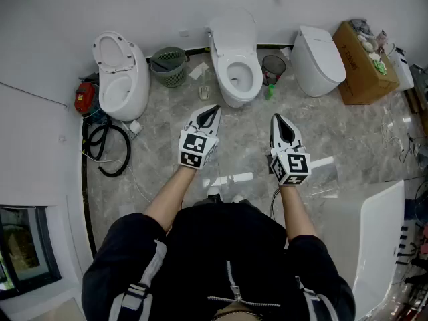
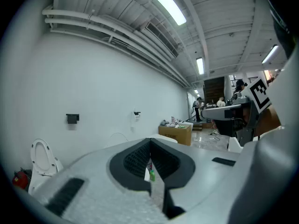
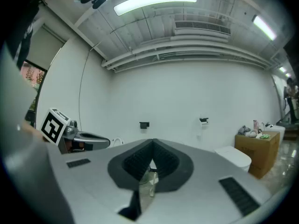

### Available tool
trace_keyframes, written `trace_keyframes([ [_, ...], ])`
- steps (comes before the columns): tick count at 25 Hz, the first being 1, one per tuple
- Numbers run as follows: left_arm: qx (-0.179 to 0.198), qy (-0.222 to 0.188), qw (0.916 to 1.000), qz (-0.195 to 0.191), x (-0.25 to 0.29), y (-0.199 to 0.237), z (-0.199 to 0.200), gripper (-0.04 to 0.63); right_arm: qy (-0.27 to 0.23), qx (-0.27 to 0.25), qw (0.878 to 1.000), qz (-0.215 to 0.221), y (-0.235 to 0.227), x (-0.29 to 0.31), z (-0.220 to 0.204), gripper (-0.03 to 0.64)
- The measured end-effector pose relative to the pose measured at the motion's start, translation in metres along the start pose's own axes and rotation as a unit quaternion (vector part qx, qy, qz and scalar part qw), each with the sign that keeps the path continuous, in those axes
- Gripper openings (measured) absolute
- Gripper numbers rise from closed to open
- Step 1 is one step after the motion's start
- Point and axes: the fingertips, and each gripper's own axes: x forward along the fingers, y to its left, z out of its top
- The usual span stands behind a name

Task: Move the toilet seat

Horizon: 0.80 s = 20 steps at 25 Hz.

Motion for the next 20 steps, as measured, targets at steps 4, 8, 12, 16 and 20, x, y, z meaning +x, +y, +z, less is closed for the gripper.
trace_keyframes([
  [4,-0.003,-0.014,0.9999,0.001,-0.002,0.013,0.002,0.002,0.001,0.008,1.000,0.006,0.003,0.007,-0.004,0.003],
  [8,0.003,-0.017,0.9998,0.005,-0.001,0.022,-0.003,0.002,0.009,0.021,1.000,0.016,0.003,0.013,-0.015,0.003],
  [12,0.005,-0.009,0.9999,-0.003,0.001,0.032,-0.010,0.002,0.018,0.016,1.000,0.008,0.006,0.018,-0.023,0.003],
  [16,0.002,0.000,0.9999,-0.014,0.007,0.035,-0.019,0.003,0.020,0.017,1.000,0.004,0.007,0.022,-0.030,0.003],
  [20,-0.001,0.007,0.9997,-0.026,0.021,0.039,-0.024,0.003,0.023,0.014,1.000,-0.004,0.000,0.031,-0.032,0.003],
])
